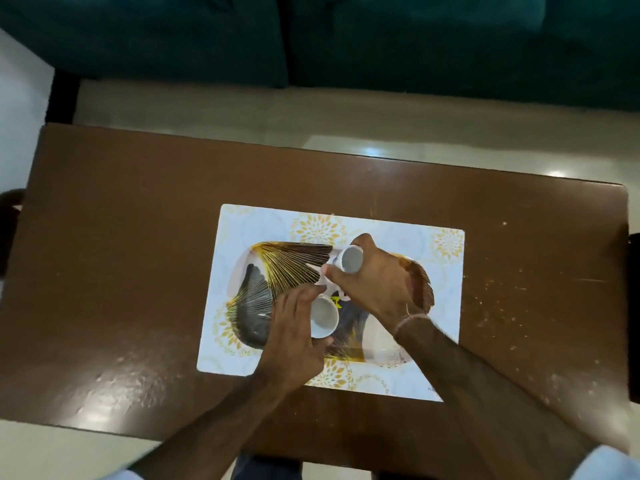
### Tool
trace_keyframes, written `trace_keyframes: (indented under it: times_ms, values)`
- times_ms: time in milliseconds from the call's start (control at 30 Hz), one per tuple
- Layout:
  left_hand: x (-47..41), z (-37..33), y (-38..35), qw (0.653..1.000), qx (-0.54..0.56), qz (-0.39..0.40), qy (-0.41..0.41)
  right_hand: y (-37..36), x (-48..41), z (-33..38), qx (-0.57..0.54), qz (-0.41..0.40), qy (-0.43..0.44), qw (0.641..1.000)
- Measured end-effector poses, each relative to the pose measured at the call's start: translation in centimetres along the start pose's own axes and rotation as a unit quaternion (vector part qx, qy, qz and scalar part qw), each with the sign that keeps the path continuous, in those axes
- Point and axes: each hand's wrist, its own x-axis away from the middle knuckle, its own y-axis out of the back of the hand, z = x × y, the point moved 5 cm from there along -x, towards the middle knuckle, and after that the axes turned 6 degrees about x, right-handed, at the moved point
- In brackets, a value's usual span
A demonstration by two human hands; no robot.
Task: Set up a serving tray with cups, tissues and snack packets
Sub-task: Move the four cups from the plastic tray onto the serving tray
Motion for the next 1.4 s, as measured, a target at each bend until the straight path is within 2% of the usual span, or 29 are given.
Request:
trace_keyframes:
  times_ms: [100,200,300,467,767,1000,1100,1200,1300,1400]
  values:
    - [0.9,0.7,0.5,0.998,0.044,-0.025,0.035,-0.2,-0.4,0.6,-0.005,0.000,-0.032,0.999]
    - [1.6,1.0,1.0,0.994,0.072,-0.060,0.062,-0.5,-0.8,1.3,0.044,0.019,-0.068,0.996]
    - [2.0,1.3,1.0,0.990,0.091,-0.071,0.086,-0.7,-1.0,2.1,0.122,0.026,-0.075,0.989]
    - [2.4,1.8,0.5,0.984,0.101,-0.082,0.120,-1.8,-1.5,4.3,0.178,0.029,-0.065,0.982]
    - [2.9,2.1,0.2,0.982,0.113,-0.070,0.135,-2.9,-1.3,4.8,0.184,0.089,-0.052,0.978]
    - [3.0,1.4,1.3,0.985,0.114,-0.084,0.103,-2.6,-1.2,3.9,0.156,0.117,-0.063,0.979]
    - [1.8,1.4,2.7,0.986,0.091,-0.114,0.077,-2.2,-1.2,3.3,0.146,0.092,-0.025,0.985]
    - [-0.9,1.1,4.3,0.989,0.061,-0.113,0.069,-1.5,-1.4,2.2,0.113,0.073,0.011,0.991]
    - [-4.8,-0.3,4.5,0.997,0.003,-0.066,0.041,0.4,-1.8,0.7,0.051,-0.006,0.044,0.998]
    - [-8.6,-2.5,2.9,0.999,-0.038,-0.013,0.013,2.2,-1.9,-1.9,0.002,-0.045,0.071,0.996]
